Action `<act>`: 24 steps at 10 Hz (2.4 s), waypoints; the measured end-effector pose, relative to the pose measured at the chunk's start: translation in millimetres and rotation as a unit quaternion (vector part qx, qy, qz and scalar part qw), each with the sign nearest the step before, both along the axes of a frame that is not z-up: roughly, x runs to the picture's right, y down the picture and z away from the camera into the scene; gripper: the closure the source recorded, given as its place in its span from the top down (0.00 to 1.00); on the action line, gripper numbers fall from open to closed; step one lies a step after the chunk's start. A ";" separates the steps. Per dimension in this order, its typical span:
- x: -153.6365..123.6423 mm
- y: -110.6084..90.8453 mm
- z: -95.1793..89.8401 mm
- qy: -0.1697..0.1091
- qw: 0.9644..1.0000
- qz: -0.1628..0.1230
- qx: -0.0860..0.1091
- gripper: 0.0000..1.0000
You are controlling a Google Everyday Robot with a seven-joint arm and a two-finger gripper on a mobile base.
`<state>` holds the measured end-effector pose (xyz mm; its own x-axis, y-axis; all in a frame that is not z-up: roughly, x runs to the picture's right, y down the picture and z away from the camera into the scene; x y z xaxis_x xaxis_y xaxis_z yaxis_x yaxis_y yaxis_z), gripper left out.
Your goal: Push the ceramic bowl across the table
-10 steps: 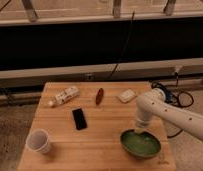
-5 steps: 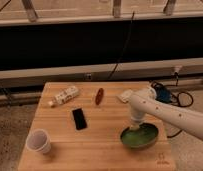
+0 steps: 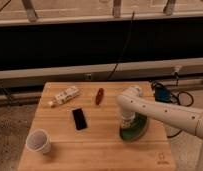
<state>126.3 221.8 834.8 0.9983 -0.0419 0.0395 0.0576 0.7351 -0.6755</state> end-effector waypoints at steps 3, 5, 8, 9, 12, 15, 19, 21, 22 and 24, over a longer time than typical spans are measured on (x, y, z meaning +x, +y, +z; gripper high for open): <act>-16.7 2.1 0.6 -0.013 1.000 -0.019 0.001 0.01; -16.5 2.0 -0.5 -0.013 1.000 -0.021 0.000 0.01; -24.9 0.0 2.8 -0.021 0.999 -0.034 0.002 0.01; -29.2 0.1 2.7 -0.025 0.999 -0.033 0.002 0.01; -29.1 -1.5 4.8 -0.025 0.999 -0.045 0.002 0.01; -38.8 -5.0 7.5 -0.034 0.998 -0.052 0.005 0.01; -54.5 -8.9 12.0 -0.046 0.996 -0.076 0.007 0.01; -52.1 -9.4 11.1 -0.045 0.996 -0.075 0.007 0.01; -52.8 -9.2 10.9 -0.045 0.996 -0.079 0.007 0.01; -70.2 -11.9 13.9 -0.060 0.993 -0.100 0.010 0.01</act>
